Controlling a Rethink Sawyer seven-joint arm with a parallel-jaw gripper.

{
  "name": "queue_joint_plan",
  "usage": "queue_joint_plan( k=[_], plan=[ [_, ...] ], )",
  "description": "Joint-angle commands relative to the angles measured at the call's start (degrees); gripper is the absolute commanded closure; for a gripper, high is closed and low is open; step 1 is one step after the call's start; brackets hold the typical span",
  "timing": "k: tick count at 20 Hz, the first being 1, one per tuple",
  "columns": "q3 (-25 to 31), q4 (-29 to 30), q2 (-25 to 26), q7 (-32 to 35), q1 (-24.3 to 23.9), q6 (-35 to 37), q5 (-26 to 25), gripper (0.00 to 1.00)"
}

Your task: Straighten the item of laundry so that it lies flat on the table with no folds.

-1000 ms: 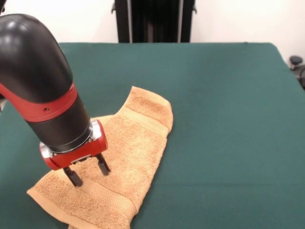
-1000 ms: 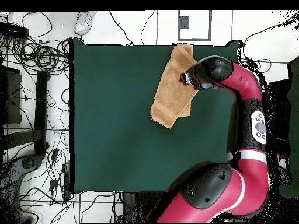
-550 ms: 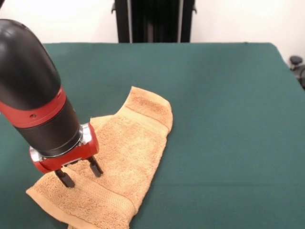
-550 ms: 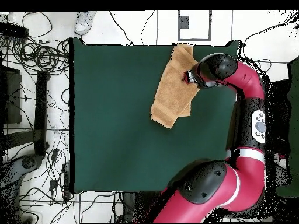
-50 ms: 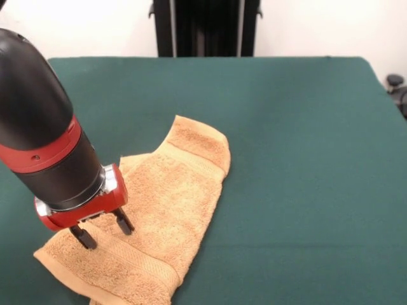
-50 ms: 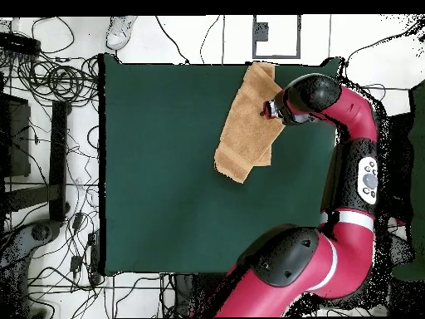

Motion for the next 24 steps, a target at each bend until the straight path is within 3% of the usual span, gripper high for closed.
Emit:
queue_joint_plan(
  k=[1, 8, 24],
  plan=[
    [0.8, 0.9, 2.0, -8.1, 1.5, 4.7, -2.7, 0.0],
    [0.4, 1.0, 0.8, -8.6, 1.1, 6.3, -2.8, 0.0],
    [3.0, -10.2, 5.0, -9.5, 3.1, 12.8, -5.4, 0.0]
  ],
)
